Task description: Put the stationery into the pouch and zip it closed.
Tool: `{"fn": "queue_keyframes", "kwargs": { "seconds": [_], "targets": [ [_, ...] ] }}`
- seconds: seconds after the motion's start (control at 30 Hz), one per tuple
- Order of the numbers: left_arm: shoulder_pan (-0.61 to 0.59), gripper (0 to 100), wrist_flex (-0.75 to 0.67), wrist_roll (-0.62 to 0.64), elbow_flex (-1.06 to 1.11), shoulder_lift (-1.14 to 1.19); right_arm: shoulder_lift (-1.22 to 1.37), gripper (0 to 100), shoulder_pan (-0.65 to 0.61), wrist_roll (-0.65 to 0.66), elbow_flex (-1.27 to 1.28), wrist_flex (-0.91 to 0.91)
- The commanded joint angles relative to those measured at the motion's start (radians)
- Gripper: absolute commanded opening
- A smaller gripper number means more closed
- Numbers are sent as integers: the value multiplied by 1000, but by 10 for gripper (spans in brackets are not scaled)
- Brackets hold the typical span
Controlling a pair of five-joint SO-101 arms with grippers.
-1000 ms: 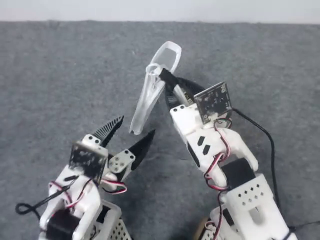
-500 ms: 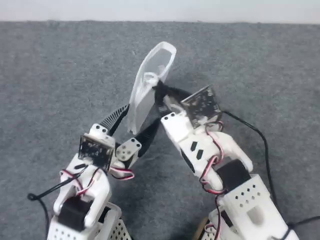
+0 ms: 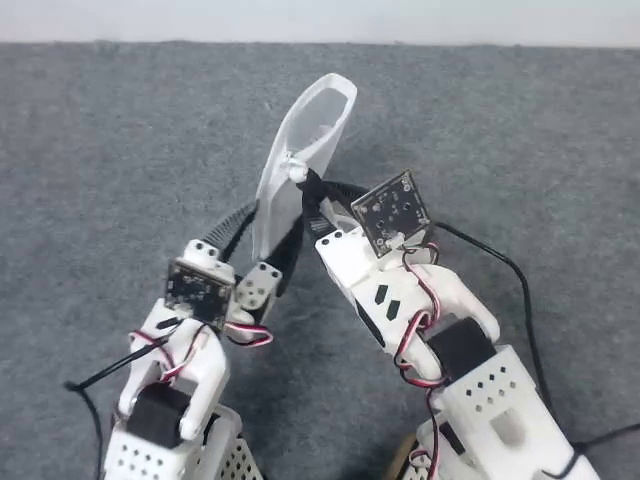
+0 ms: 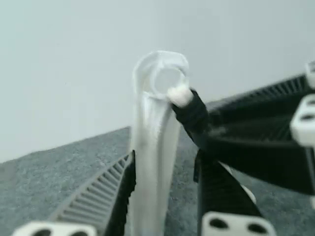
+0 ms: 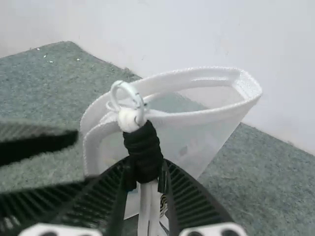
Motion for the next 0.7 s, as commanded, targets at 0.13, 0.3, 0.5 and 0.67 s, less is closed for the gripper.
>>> {"fn": "queue_keyframes", "kwargs": {
  "seconds": [0.13, 0.3, 0.5, 0.67],
  "targets": [
    [-83, 291, 132, 106, -154, 9, -30, 6, -12, 18, -14, 8],
    [-81, 290, 37, 66, -114, 18, -30, 6, -12, 18, -11, 21],
    [-83, 261, -58, -9, -51, 20, -31, 6, -2, 20, -15, 31],
    [-80, 253, -58, -44, -51, 21, -84, 6, 16, 43, -11, 44]
  ]
}}
